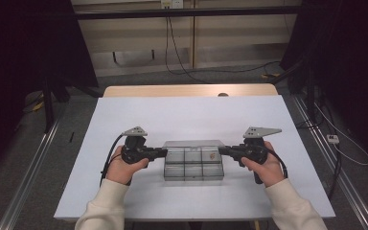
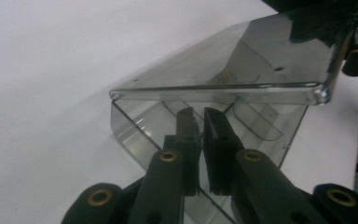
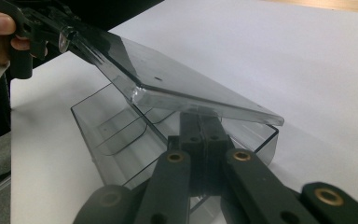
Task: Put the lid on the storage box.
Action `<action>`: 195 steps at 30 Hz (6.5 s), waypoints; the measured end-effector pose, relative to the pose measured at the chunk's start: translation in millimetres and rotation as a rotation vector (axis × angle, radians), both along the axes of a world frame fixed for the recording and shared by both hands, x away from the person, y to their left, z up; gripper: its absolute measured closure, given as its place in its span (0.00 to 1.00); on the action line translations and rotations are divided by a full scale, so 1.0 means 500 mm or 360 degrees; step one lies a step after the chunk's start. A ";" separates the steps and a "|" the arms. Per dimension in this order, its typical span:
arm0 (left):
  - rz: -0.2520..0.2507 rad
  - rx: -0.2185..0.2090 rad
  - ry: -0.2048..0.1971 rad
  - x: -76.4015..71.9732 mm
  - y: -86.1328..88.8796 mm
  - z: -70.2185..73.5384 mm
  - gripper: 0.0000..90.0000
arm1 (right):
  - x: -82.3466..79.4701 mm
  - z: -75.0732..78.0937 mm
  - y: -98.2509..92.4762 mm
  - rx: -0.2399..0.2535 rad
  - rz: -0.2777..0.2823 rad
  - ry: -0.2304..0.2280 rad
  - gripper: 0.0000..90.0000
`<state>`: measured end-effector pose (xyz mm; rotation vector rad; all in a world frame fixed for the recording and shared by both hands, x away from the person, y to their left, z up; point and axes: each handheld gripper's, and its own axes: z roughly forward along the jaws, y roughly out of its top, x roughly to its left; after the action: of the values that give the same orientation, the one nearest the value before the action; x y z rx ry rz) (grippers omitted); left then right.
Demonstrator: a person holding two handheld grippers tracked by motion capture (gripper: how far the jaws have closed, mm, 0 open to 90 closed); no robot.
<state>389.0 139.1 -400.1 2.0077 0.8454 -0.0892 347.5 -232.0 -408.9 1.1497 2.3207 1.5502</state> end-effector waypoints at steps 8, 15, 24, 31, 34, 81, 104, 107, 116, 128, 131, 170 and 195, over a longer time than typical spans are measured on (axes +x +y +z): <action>-0.0017 -0.0038 0.0049 -0.001 0.000 0.003 1.00 | -0.002 -0.001 0.003 -0.0008 0.0002 0.0000 1.00; -0.0028 -0.0039 0.0039 -0.001 0.001 0.004 1.00 | -0.007 -0.001 0.004 -0.0014 0.0013 -0.0007 1.00; -0.0048 -0.0020 0.0019 -0.007 -0.001 0.003 1.00 | -0.018 -0.004 -0.001 -0.0017 0.0017 -0.0009 1.00; -0.0051 0.0000 0.0009 -0.014 -0.001 0.002 1.00 | -0.024 -0.006 -0.001 -0.0029 0.0027 -0.0009 1.00; -0.0054 0.0001 0.0003 -0.017 -0.001 0.001 1.00 | -0.026 -0.006 -0.001 -0.0031 0.0030 -0.0012 1.00; -0.0095 0.0079 -0.0016 -0.051 0.001 -0.014 1.00 | -0.059 -0.019 -0.003 -0.0085 0.0074 0.0008 1.00; -0.0104 0.0104 -0.0012 -0.065 0.005 -0.021 0.99 | -0.075 -0.025 -0.009 -0.0105 0.0087 0.0025 1.00; -0.0110 0.0118 -0.0009 -0.066 0.007 -0.021 0.99 | -0.077 -0.026 -0.009 -0.0106 0.0090 0.0024 1.00; -0.0113 0.0127 -0.0011 -0.072 0.007 -0.022 0.99 | -0.084 -0.030 -0.011 -0.0114 0.0092 0.0030 1.00; -0.0122 0.0143 -0.0009 -0.084 0.012 -0.025 0.99 | -0.096 -0.035 -0.011 -0.0120 0.0103 0.0039 1.00; -0.0121 0.0149 -0.0009 -0.086 0.014 -0.026 0.99 | -0.098 -0.037 -0.014 -0.0115 0.0103 0.0045 1.00; -0.0082 0.0148 -0.0069 -0.106 0.049 -0.030 0.53 | -0.117 -0.045 -0.020 -0.0193 0.0054 0.0001 0.73; 0.0079 0.0131 -0.0178 -0.084 0.098 -0.038 0.17 | -0.105 -0.059 -0.042 -0.0260 -0.0086 -0.0071 0.27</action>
<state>347.2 188.0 -419.0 2.0464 0.8387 0.0864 294.8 -253.0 -438.7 1.1167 2.3175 1.3261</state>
